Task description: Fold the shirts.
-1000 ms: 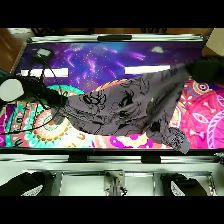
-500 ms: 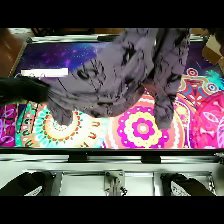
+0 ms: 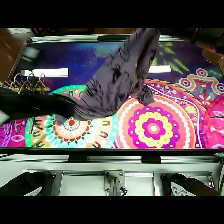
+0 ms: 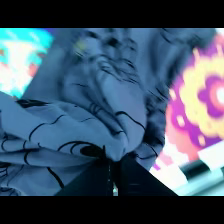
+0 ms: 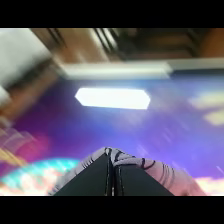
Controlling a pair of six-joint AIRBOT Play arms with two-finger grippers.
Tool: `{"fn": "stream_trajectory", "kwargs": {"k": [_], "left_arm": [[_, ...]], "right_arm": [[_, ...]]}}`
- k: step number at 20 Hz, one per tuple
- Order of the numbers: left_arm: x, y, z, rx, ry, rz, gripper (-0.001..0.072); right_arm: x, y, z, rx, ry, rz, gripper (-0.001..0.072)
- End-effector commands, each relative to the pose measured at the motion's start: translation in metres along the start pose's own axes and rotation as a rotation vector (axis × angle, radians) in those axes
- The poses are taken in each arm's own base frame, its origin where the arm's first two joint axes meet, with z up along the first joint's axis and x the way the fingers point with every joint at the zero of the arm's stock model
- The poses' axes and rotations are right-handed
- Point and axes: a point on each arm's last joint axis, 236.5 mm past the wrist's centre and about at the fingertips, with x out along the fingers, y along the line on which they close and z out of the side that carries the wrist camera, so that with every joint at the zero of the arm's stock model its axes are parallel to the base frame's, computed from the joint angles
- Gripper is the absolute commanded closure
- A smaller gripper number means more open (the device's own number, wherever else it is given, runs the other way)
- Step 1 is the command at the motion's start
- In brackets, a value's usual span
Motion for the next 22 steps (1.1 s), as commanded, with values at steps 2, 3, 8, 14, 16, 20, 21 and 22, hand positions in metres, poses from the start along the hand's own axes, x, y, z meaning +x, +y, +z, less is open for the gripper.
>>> {"fn": "stream_trajectory", "kwargs": {"k": [2, 3, 8, 14, 16, 20, 21, 22], "left_arm": [[0.098, -0.095, -0.078, 0.220, 0.241, -0.279, 0.0640], [0.112, -0.106, -0.087, 0.256, 0.281, -0.287, 0.0639], [0.135, -0.096, -0.085, 0.311, 0.421, -0.232, -0.0013], [0.070, 0.068, -0.024, 0.115, 0.431, 0.091, -0.0013], [0.068, 0.099, -0.046, -0.061, 0.494, 0.057, -0.0013], [0.100, 0.089, -0.115, -0.356, 0.610, -0.173, -0.0013], [0.112, 0.083, -0.124, -0.398, 0.597, -0.207, -0.0013], [0.126, 0.076, -0.129, -0.430, 0.568, -0.236, -0.0013]], "right_arm": [[-0.052, -0.135, -0.115, -0.062, 0.510, -0.582, 0.0619], [-0.057, -0.143, -0.126, -0.040, 0.547, -0.624, 0.0619], [-0.050, -0.128, -0.149, 0.049, 0.594, -0.564, 0.0147], [-0.106, -0.156, -0.186, 0.025, 0.836, -0.708, 0.0148], [-0.108, -0.146, -0.228, 0.173, 0.957, -0.581, 0.0147], [-0.119, -0.117, -0.302, 0.447, 1.149, -0.324, 0.0141], [-0.123, -0.119, -0.313, 0.469, 1.163, -0.325, 0.0140], [-0.126, -0.120, -0.324, 0.479, 1.168, -0.333, 0.0141]]}}
